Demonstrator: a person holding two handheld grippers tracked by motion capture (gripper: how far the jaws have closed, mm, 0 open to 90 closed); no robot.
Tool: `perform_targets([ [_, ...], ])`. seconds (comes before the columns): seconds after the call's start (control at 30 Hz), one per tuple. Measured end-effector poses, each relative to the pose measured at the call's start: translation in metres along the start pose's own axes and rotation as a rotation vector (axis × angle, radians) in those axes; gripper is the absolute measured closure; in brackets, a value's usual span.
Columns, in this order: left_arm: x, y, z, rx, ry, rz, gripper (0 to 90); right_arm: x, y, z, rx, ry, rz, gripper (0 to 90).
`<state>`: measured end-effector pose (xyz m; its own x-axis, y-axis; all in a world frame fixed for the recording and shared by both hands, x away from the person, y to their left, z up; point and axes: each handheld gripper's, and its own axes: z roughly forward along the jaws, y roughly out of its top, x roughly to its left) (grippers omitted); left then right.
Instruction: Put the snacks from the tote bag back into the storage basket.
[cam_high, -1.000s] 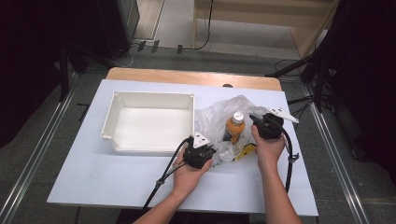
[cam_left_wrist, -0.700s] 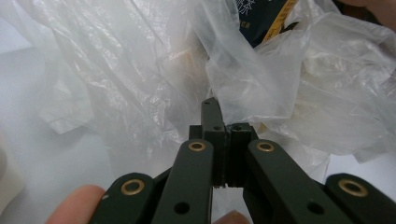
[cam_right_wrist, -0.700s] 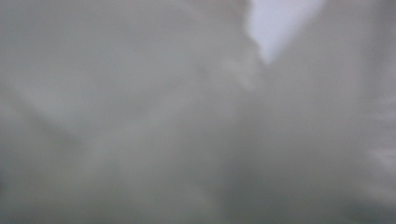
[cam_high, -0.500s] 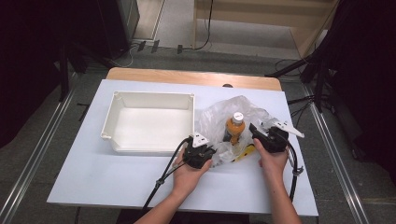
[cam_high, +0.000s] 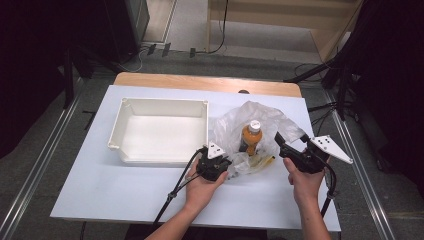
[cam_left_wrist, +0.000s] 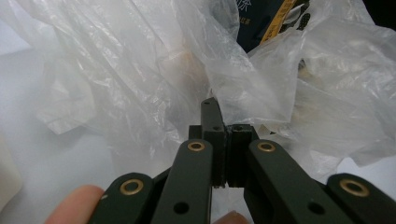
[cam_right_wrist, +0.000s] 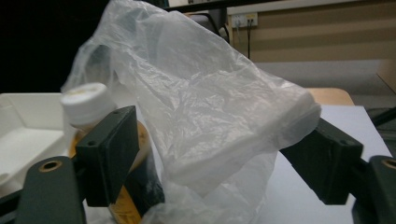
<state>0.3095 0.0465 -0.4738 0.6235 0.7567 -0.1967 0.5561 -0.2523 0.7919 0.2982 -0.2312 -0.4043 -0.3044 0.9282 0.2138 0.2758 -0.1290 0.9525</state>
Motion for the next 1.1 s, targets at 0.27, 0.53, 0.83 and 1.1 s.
perform_targets([
  [0.27,-0.001,0.0,0.0,0.001,0.002,0.005,89.9,0.016,0.022,-0.006,-0.069,0.071,-0.034,19.3],
  [0.53,-0.002,-0.001,0.0,0.0,0.006,0.014,90.0,0.026,0.033,0.019,-0.063,0.133,-0.049,73.9],
  [0.83,-0.002,-0.001,0.0,0.006,0.004,0.022,90.0,0.016,0.012,0.065,0.103,0.04,-0.023,90.0],
  [1.1,-0.002,-0.001,0.0,0.011,0.011,0.014,90.0,-0.009,-0.033,0.092,0.308,-0.081,0.042,90.0],
])
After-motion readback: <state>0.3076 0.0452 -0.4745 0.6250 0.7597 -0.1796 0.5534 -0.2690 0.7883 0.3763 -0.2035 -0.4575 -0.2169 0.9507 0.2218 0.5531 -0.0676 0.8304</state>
